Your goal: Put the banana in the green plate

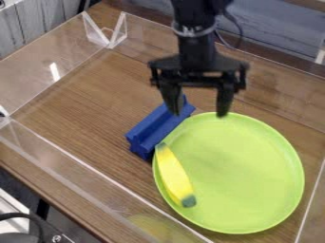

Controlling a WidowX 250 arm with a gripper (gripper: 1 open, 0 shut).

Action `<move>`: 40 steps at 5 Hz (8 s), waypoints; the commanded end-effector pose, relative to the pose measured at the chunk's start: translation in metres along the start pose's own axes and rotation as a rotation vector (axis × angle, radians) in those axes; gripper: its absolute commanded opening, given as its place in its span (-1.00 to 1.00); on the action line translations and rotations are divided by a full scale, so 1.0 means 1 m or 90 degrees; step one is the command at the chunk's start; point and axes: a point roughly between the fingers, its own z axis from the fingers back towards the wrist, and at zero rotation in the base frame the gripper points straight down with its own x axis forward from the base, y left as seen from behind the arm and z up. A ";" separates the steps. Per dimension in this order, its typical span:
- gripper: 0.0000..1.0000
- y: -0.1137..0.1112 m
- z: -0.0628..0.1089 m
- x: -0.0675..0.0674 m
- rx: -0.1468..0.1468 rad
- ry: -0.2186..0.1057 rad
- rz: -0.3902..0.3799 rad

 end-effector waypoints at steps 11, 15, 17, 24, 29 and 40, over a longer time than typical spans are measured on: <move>1.00 0.018 -0.034 -0.019 0.021 0.013 -0.112; -1.00 0.026 -0.078 -0.022 0.020 0.012 -0.099; -1.00 0.023 -0.076 -0.021 0.027 0.018 -0.133; -1.00 0.003 -0.054 -0.028 0.049 0.018 -0.212; -1.00 -0.018 -0.016 -0.067 0.048 0.020 -0.330; -1.00 -0.033 -0.042 -0.095 0.045 0.042 -0.220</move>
